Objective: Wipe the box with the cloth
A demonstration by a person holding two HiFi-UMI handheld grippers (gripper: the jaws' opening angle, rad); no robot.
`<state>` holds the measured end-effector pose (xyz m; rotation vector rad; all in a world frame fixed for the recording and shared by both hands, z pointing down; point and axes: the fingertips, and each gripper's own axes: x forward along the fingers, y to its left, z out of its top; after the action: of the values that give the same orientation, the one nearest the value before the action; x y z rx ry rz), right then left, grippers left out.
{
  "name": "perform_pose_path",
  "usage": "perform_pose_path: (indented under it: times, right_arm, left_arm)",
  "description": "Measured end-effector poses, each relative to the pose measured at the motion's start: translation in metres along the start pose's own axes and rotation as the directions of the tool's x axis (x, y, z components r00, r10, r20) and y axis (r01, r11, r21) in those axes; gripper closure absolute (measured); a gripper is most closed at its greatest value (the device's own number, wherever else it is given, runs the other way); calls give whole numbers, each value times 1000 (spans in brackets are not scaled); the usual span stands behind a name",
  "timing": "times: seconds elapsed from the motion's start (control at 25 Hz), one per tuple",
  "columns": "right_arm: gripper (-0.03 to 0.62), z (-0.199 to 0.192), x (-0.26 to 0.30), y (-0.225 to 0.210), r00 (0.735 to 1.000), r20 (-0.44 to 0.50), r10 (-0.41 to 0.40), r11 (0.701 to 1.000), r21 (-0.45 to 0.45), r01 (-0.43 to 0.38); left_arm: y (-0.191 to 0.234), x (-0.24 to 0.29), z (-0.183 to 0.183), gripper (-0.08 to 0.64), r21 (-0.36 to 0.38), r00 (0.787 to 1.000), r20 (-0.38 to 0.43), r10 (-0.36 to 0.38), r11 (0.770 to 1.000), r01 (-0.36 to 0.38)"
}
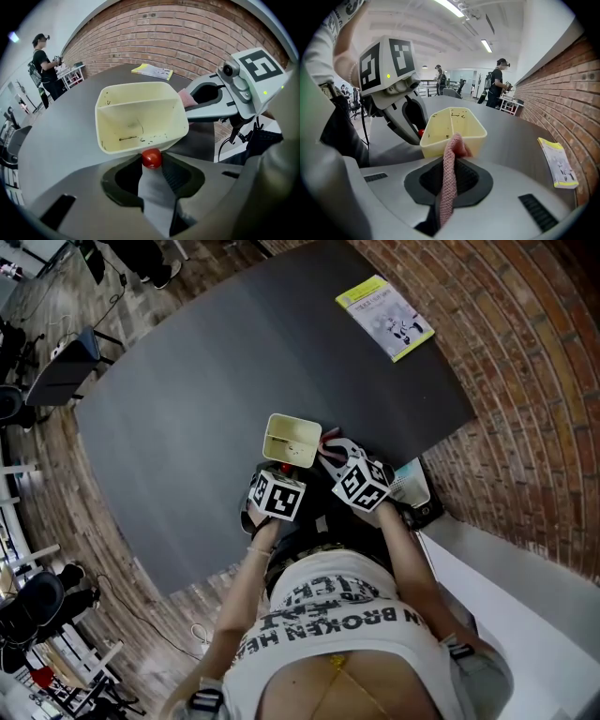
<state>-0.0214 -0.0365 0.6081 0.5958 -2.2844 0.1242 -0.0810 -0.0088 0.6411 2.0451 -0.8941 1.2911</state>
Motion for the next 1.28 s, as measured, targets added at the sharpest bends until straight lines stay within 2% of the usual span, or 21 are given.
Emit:
perform_pose_path:
  times: [0.2, 0.4, 0.6, 0.76, 0.92, 1.04, 1.28]
  right_arm:
    - [574, -3, 1, 6, 1000, -14, 24, 1000, -14, -24]
    - [575, -7, 0, 4, 1000, -23, 1, 1000, -3, -1]
    - [575, -14, -2, -1, 998, -53, -36, 999, 11, 37]
    - [575, -17, -3, -6, 997, -62, -52, 998, 41, 54]
    - [575, -17, -7, -5, 997, -63, -46, 997, 55, 50]
    - [575, -17, -8, 0, 998, -57, -23, 998, 54, 26]
    - [575, -15, 0, 9, 998, -70, -5, 1000, 4, 5]
  left_arm:
    - [-4, 1, -1, 428, -16, 1000, -3, -22, 1000, 22]
    - [-10, 4, 3, 428, -126, 999, 24, -48, 991, 51]
    - [-13, 1, 17, 427, -250, 995, 85, -50, 966, 70]
    - [-15, 3, 23, 428, -285, 993, 109, -49, 955, 78]
    - [-16, 5, 26, 428, -354, 987, 155, -48, 930, 100]
    - [-17, 8, 31, 427, -358, 985, 167, -43, 928, 101]
    - [-22, 11, 39, 427, -313, 984, 173, -48, 944, 101]
